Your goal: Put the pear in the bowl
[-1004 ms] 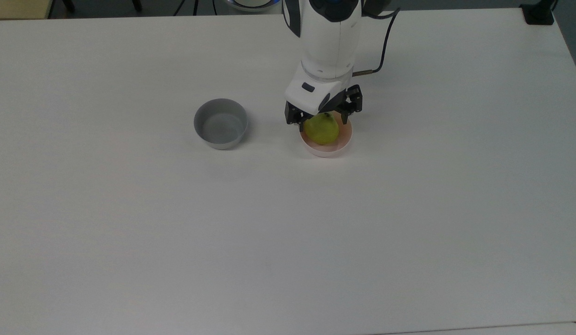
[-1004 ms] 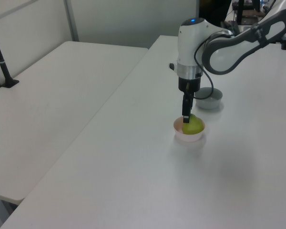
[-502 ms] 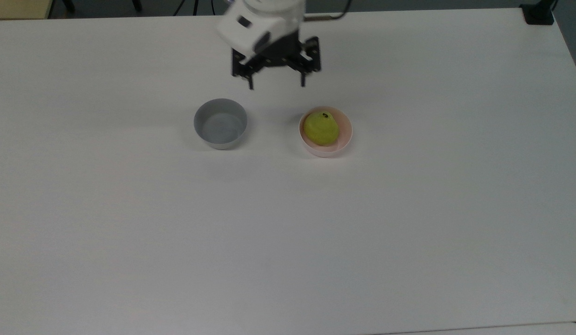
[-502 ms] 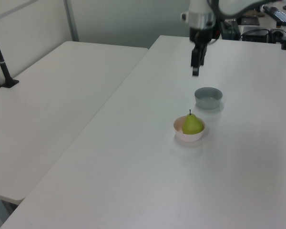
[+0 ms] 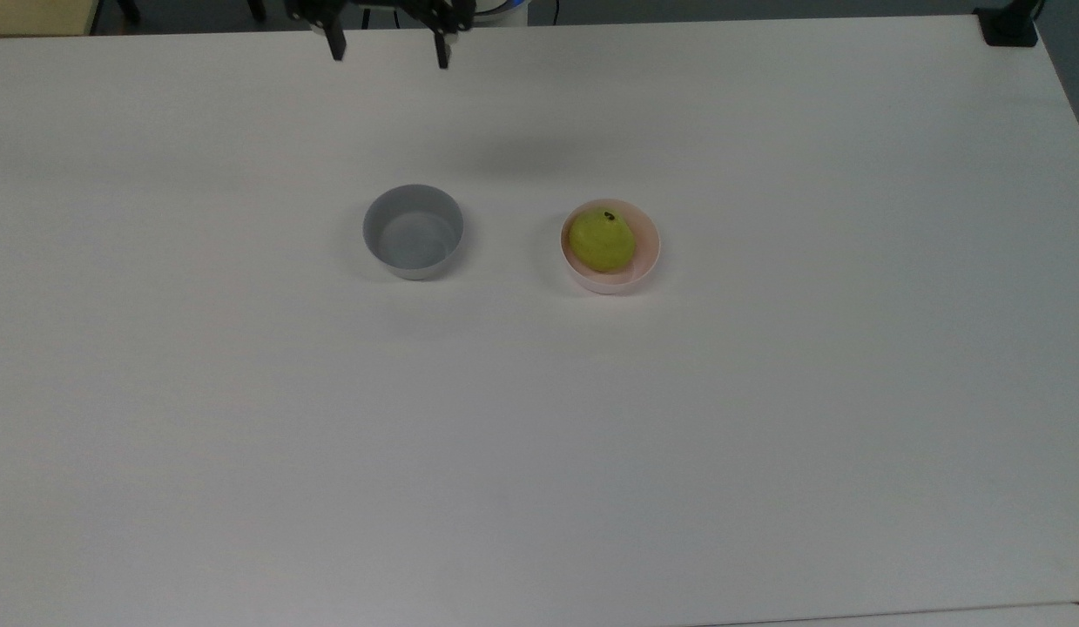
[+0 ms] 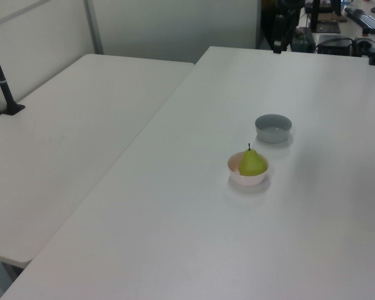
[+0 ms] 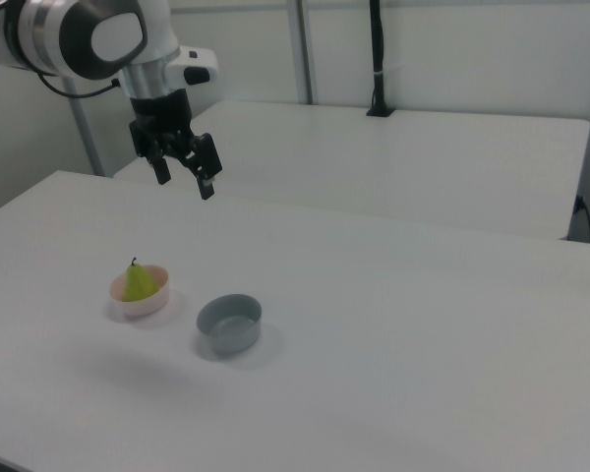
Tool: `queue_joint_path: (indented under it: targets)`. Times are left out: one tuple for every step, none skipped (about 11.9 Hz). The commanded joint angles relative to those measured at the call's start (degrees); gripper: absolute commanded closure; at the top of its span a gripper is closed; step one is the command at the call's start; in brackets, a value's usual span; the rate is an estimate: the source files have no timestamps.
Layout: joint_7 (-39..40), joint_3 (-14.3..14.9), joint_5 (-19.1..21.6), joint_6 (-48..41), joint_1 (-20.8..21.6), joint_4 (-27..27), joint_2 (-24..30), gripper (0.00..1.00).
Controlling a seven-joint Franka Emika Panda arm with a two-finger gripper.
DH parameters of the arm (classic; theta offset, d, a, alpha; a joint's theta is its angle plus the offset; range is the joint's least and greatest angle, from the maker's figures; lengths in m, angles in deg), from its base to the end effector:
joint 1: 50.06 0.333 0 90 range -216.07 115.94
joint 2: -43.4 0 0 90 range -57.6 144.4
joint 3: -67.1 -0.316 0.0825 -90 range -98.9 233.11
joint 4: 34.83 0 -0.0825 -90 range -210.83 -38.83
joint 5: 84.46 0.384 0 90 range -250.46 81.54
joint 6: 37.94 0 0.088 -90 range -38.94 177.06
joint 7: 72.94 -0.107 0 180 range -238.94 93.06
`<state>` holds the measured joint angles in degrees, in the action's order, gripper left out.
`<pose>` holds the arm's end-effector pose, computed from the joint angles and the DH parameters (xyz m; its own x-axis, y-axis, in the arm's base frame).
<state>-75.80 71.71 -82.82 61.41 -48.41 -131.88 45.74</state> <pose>0.5548 -0.0269 0.6032 0.9912 -0.1060 0.0790 -0.1035 -0.9940 -0.0358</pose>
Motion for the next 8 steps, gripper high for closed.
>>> queue_joint_path:
  targets:
    - [7.65, -0.74, -0.5, -1.96, -3.75, -0.95, 2.23, 0.0]
    - [9.95, -0.82, -0.33, -1.53, -4.72, -0.95, 1.88, 0.0]
    - [10.5, -0.74, -0.41, -1.26, -4.82, -0.78, 1.35, 0.0]
    - [10.5, -0.74, -0.41, -1.35, -4.73, 2.01, -0.22, 0.0]
    - [10.33, -0.74, -0.5, -1.26, -4.73, 3.77, -1.8, 0.0]
    - [9.89, -0.48, -0.42, -1.17, -4.56, 3.97, -1.73, 0.0]
    - [9.98, -0.3, -0.33, -1.17, -4.47, 3.88, -1.55, 0.0]
    - [9.89, -0.3, -0.33, -1.26, -4.29, 3.79, -1.46, 0.0]
